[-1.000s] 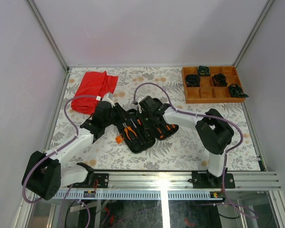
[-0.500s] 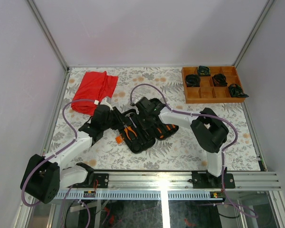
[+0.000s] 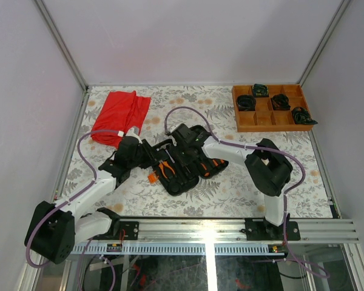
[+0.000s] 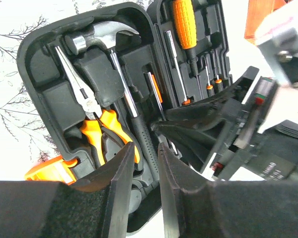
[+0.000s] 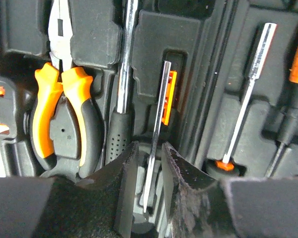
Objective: Sort the tools into containers
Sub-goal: Adjust the screwdriver in the storage box.
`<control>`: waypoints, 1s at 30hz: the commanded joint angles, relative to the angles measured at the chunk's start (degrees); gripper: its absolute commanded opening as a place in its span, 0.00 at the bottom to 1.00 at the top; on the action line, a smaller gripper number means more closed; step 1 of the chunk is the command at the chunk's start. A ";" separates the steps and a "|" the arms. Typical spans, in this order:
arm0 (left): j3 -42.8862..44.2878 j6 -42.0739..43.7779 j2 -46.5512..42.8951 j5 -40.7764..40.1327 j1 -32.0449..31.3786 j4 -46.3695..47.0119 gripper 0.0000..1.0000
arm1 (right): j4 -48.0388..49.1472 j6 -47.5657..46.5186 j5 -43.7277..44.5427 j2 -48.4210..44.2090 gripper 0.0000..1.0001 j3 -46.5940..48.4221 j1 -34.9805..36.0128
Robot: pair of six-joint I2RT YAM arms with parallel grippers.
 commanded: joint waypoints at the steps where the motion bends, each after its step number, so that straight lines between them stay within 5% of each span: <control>1: 0.13 1.41 -0.59 -0.74 0.39 -0.02 0.25 | -2.50 -0.78 3.11 -5.70 0.34 2.27 0.17; 13: -0.33 1.03 -0.60 -0.28 0.39 0.30 0.25 | -1.56 -0.34 1.83 -4.93 0.25 2.87 0.23; 30: -0.55 1.21 -0.55 0.04 0.56 0.45 0.25 | -2.92 -0.91 2.17 -0.41 0.25 4.35 0.15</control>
